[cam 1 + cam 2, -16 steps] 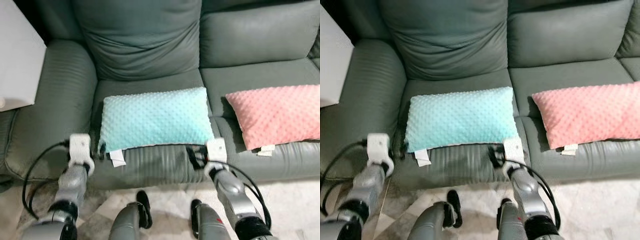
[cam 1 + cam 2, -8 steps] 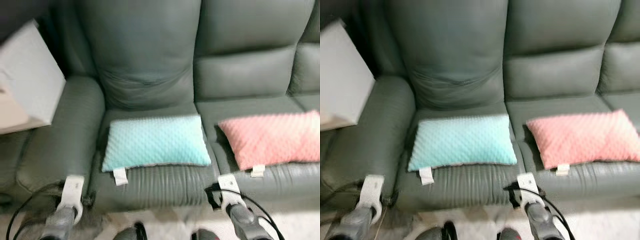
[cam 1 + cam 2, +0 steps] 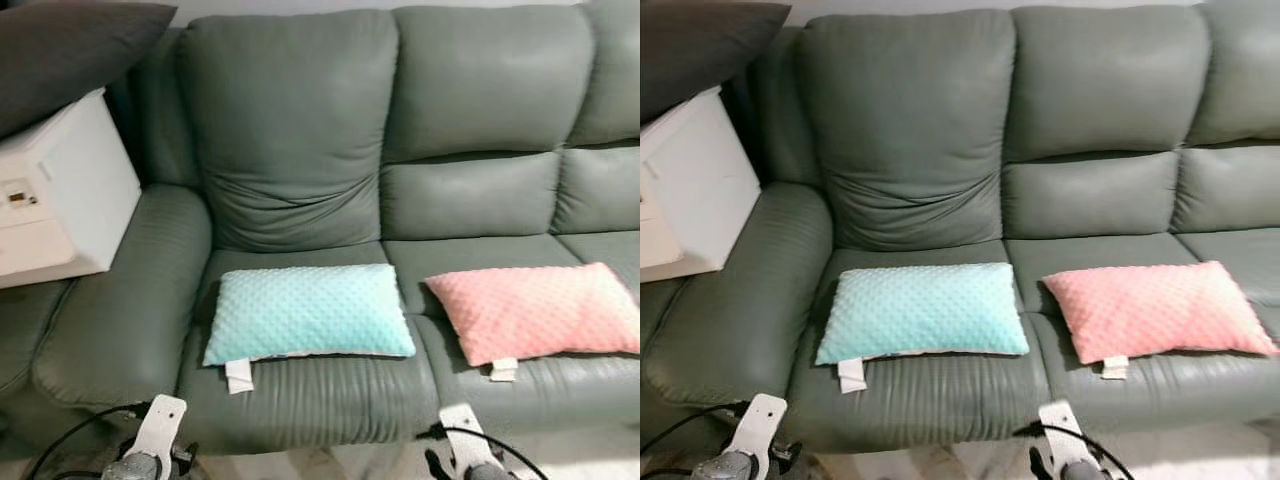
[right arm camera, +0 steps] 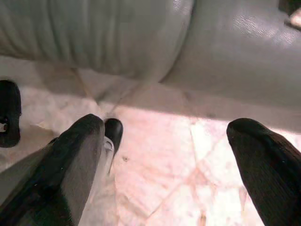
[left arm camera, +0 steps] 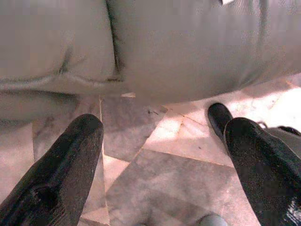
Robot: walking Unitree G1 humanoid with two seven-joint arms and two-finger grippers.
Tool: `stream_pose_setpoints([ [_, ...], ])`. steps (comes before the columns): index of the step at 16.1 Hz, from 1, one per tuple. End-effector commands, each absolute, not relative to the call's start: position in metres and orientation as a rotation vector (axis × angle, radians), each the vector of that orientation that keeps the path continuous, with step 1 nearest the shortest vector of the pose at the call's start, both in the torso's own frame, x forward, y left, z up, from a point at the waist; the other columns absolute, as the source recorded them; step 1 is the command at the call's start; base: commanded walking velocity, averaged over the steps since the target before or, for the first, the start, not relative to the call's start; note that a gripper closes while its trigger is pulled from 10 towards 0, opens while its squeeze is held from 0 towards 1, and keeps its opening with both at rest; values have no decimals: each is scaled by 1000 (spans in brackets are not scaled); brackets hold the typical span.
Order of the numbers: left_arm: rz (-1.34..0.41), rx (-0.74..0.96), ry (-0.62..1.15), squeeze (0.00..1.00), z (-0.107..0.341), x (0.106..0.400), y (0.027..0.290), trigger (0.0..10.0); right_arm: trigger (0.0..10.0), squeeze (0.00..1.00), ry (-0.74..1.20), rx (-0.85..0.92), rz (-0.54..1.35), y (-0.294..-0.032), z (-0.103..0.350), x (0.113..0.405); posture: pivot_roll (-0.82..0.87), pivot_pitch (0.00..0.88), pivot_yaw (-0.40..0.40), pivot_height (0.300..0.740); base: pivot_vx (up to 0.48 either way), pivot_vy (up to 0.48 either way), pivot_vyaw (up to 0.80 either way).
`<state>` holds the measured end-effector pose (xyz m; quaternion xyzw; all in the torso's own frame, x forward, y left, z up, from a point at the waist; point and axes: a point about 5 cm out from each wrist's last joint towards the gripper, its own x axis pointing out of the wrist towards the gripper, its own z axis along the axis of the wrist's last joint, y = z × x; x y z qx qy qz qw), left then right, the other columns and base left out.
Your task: Move the pillow to the sofa
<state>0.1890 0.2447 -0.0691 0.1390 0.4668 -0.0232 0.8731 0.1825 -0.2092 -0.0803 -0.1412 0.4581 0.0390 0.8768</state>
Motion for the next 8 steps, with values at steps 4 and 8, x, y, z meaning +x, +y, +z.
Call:
stream_pose_setpoints([
  [4,-36,321,990,0,-69,192,243,10000,10000,0,986,-290,85,-214,-79,185,-179,0,43,740,0,0,0],
  [8,-60,427,1061,0,-74,188,236,10000,10000,0,987,-190,81,-203,-79,189,-175,0,37,740,0,0,0],
])
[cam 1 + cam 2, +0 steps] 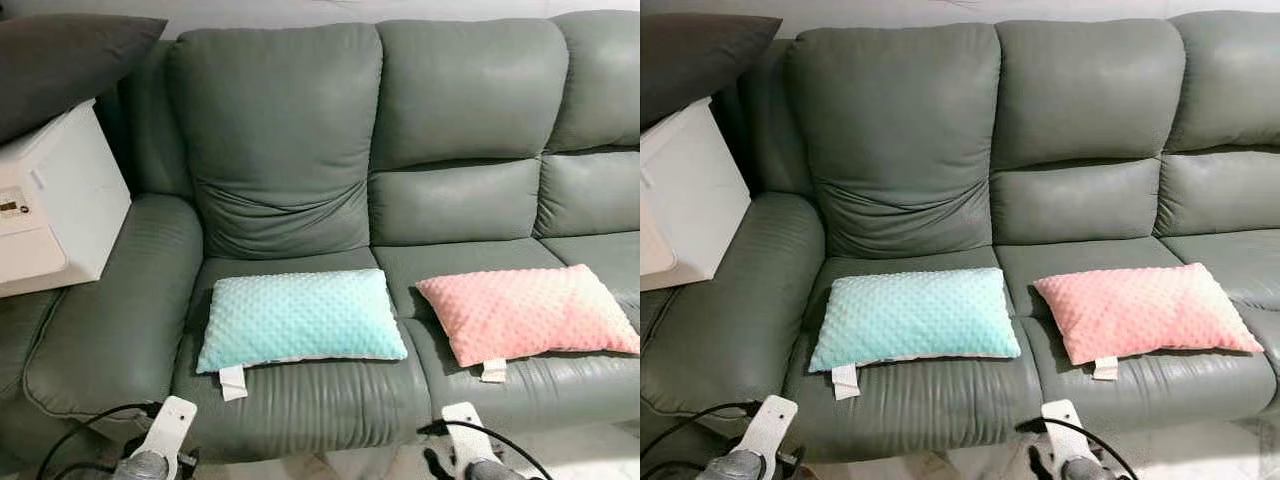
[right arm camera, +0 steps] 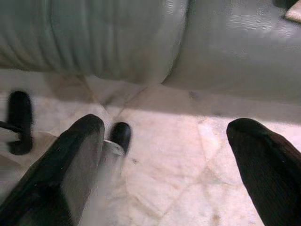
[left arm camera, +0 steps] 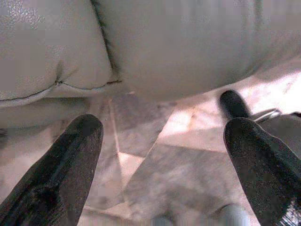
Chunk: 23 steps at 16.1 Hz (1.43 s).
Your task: Move the pillow to the sofa
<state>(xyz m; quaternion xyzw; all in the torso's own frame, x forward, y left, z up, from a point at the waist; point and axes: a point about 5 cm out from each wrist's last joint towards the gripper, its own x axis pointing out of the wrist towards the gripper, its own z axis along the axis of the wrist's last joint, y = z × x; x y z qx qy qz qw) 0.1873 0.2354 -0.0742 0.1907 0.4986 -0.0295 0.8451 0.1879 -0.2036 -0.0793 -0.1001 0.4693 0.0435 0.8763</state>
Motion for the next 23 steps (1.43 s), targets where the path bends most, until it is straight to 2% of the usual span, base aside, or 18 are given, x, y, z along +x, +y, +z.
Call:
stream_pose_setpoints([
  [1,-56,418,1060,0,-74,190,234,10000,10000,0,984,-183,80,-201,-79,191,-171,0,36,740,0,0,0],
  [7,-58,405,1059,0,-74,194,222,10000,10000,0,1000,-236,104,-200,-77,196,-177,0,30,740,0,0,0],
  [17,-101,348,1049,0,-81,197,168,10000,10000,0,1022,-284,125,-203,-78,193,-187,0,27,740,0,0,-761],
  [19,-106,344,1047,0,-81,198,162,10000,10000,0,1013,-297,143,-199,-76,197,-188,0,26,740,0,0,-763],
  [23,-100,351,1055,0,-81,197,171,10000,10000,0,1012,-296,145,-198,-76,199,-188,0,28,740,0,0,-764],
])
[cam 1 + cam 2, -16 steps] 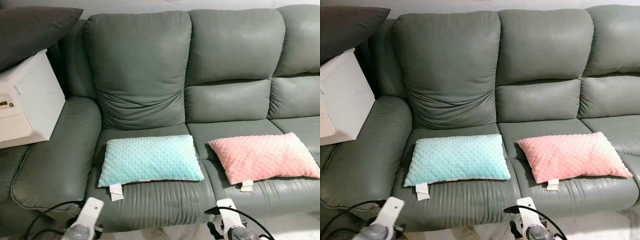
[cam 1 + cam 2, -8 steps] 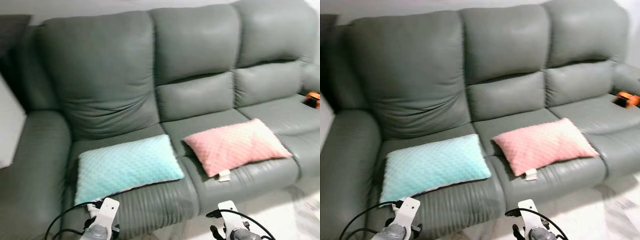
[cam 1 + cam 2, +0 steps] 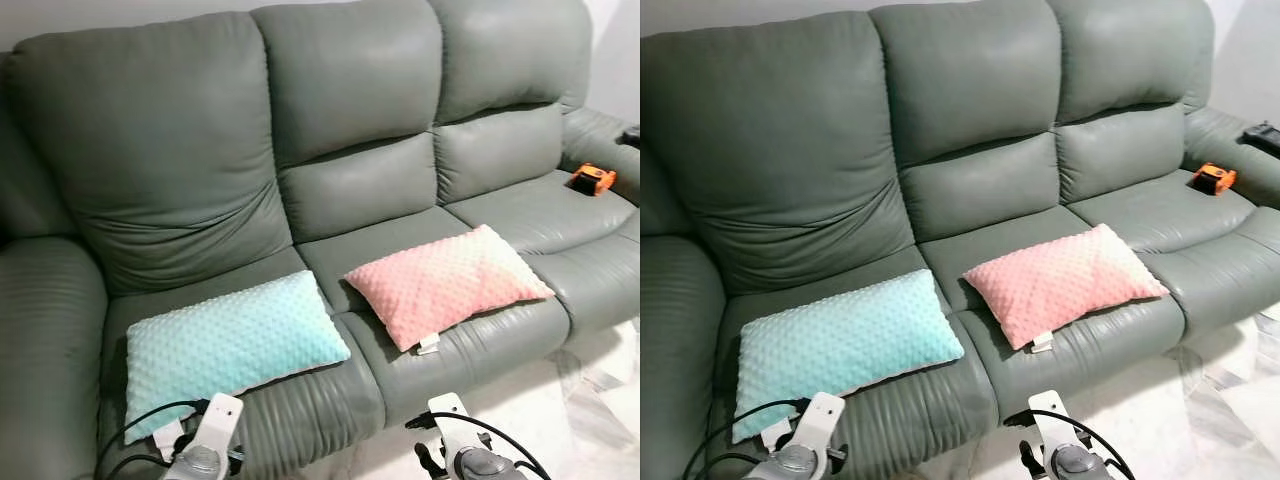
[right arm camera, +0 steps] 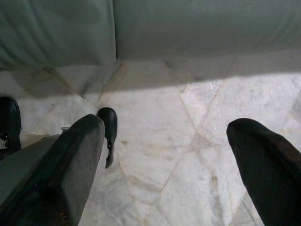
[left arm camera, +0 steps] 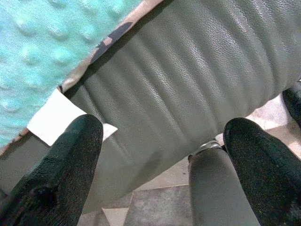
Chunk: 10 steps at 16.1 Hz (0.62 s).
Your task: Move the pillow to the sofa
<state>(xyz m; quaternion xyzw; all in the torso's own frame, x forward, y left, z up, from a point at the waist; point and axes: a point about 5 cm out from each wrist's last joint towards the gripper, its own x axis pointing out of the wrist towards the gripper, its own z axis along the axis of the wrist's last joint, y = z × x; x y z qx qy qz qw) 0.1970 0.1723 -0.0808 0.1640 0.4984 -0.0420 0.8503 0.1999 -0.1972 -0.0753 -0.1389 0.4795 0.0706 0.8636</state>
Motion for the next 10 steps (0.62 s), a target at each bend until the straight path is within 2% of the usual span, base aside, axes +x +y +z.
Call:
stream_pose_setpoints([
  [1,-98,359,1058,0,-81,196,172,10000,10000,0,1014,-296,145,-197,-76,199,-190,0,30,740,0,0,-763],
  [7,-134,422,1086,0,-83,192,175,10000,10000,0,1023,-314,156,-197,-77,196,-198,0,36,740,0,0,-763],
  [10,-153,447,1109,0,-85,188,177,10000,10000,0,1023,-314,167,-200,-77,196,-196,0,34,740,0,0,0],
])
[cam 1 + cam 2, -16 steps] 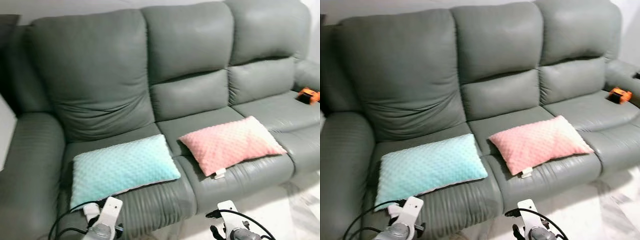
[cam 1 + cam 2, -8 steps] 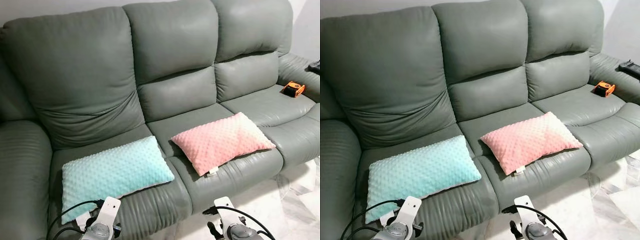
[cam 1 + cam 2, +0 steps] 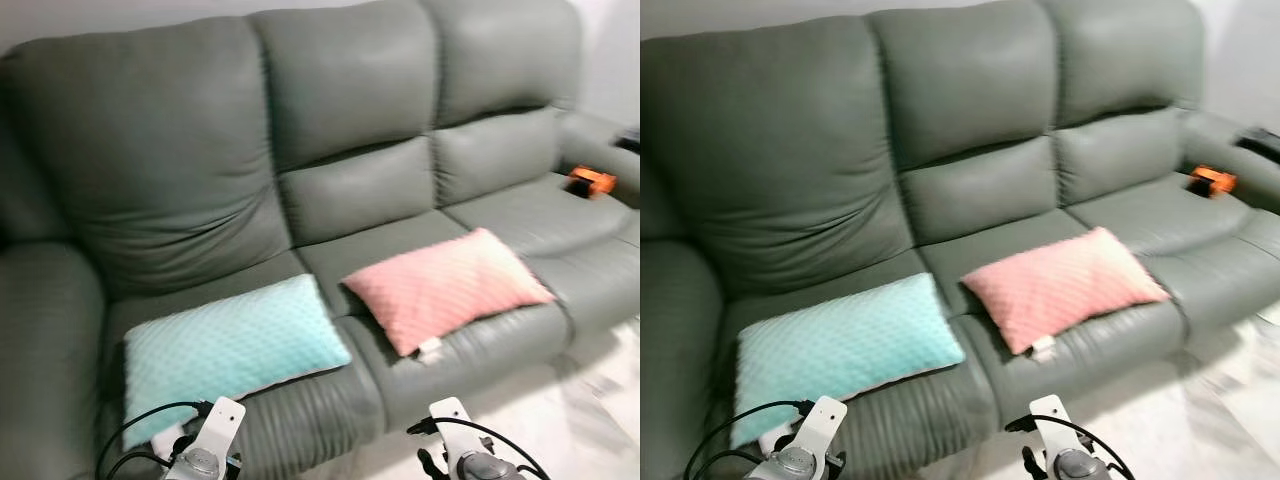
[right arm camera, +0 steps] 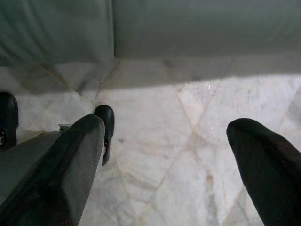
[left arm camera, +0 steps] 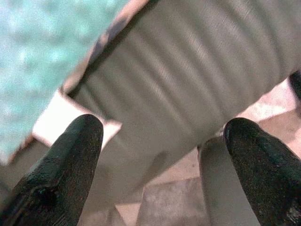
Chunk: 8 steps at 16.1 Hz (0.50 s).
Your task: Move the pillow to the sofa
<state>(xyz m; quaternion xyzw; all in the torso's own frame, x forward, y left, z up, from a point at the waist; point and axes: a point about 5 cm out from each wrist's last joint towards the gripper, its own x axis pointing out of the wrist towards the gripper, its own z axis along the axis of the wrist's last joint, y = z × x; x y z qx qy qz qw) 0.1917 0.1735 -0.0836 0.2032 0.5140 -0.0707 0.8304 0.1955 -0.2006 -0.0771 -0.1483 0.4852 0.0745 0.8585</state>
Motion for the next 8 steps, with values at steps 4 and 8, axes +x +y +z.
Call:
stream_pose_setpoints([
  [4,-155,455,1113,0,-86,188,174,10000,10000,0,1028,-327,169,-202,-77,196,-193,0,34,740,0,0,-747],
  [8,-152,454,1112,0,-86,188,173,10000,10000,0,1032,-329,173,-198,-77,197,-192,0,33,740,0,0,-756],
])
